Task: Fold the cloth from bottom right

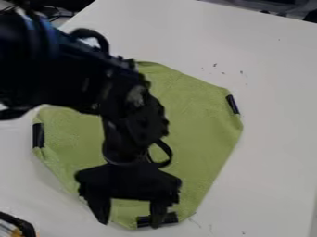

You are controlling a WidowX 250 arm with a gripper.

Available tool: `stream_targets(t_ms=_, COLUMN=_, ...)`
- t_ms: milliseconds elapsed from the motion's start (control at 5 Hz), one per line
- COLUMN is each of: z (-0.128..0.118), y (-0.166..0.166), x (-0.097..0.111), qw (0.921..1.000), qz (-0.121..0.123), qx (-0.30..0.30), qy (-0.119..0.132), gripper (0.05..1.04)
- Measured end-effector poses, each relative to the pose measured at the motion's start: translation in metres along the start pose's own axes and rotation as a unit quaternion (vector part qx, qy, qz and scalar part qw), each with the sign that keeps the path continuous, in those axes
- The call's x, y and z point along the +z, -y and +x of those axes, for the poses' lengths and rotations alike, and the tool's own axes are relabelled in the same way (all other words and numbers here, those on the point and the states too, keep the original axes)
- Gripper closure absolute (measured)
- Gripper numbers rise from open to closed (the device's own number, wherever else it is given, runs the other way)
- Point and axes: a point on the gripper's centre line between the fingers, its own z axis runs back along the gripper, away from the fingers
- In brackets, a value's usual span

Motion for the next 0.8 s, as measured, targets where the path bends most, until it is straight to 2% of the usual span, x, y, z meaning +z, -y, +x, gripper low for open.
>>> stream_targets(t_ms=400, z=0.006, y=0.030, x=-0.030, qw=0.9991, qz=-0.040, qx=-0.012, qy=-0.010, gripper=0.084)
stream_targets(t_ms=800, z=0.019, y=0.031, x=-0.042, qw=0.9982, qz=-0.059, qx=0.001, qy=-0.010, gripper=0.118)
